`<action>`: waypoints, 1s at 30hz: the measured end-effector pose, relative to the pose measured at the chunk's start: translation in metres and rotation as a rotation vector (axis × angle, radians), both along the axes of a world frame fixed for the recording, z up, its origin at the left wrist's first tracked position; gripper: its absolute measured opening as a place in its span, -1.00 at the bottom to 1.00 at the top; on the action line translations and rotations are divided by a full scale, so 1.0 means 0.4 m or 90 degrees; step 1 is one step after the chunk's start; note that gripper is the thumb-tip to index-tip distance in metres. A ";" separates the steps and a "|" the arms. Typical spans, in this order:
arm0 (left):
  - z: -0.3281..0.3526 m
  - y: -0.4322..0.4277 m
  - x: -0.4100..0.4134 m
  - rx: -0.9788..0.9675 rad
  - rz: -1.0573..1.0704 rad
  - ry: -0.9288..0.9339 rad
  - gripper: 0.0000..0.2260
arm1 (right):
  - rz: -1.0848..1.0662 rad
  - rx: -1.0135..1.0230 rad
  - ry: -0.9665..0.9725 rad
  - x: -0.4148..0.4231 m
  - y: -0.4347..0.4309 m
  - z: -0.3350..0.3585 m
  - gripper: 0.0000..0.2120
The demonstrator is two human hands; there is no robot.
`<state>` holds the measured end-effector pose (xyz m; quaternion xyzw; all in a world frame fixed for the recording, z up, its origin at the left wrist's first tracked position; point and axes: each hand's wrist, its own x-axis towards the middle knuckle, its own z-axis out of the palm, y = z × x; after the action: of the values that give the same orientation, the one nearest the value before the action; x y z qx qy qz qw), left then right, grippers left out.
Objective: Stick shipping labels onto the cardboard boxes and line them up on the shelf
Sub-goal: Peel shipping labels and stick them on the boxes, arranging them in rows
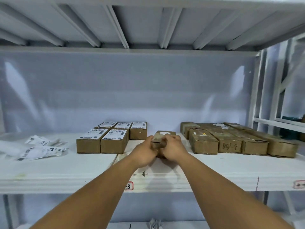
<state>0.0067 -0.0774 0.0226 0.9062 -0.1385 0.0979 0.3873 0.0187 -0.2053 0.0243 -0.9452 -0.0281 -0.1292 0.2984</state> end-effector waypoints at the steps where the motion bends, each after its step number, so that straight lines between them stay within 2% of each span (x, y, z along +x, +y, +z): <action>1: -0.006 -0.004 0.000 -0.023 0.016 0.001 -0.46 | 0.018 0.016 -0.006 -0.001 0.000 -0.001 -0.56; 5: -0.039 -0.005 0.015 -0.158 0.065 -0.065 -0.63 | 0.079 0.101 -0.054 -0.002 -0.016 -0.025 -0.55; 10: -0.067 0.022 0.016 -0.050 0.141 -0.170 -0.64 | 0.161 0.196 -0.041 0.003 -0.008 -0.046 -0.52; 17: -0.070 0.065 0.006 -0.129 0.173 -0.188 -0.76 | 0.162 0.067 -0.093 -0.004 0.028 -0.058 -0.46; 19: -0.068 0.076 -0.001 -0.124 0.178 -0.160 -0.73 | 0.149 0.058 -0.093 -0.014 0.040 -0.062 -0.37; 21: -0.066 0.089 -0.019 -0.112 0.170 -0.150 -0.68 | 0.076 0.006 -0.170 -0.030 0.068 -0.063 -0.27; 23: -0.059 0.104 -0.039 -0.106 0.170 -0.175 -0.65 | 0.018 -0.033 -0.348 -0.049 0.115 -0.049 -0.32; 25: -0.052 0.128 -0.055 -0.088 0.180 -0.221 -0.68 | 0.061 -0.044 -0.447 -0.066 0.178 -0.030 -0.43; 27: -0.047 0.163 -0.062 -0.052 0.199 -0.238 -0.72 | 0.110 -0.065 -0.470 -0.073 0.232 -0.015 -0.53; 30: -0.041 0.241 -0.067 0.005 0.280 -0.261 -0.74 | 0.207 -0.040 -0.382 -0.077 0.304 -0.002 -0.63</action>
<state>-0.0200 0.0190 0.0061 0.8774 -0.0148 0.3599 0.3169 -0.0120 -0.0836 0.0234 -0.8569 -0.2690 -0.3516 0.2639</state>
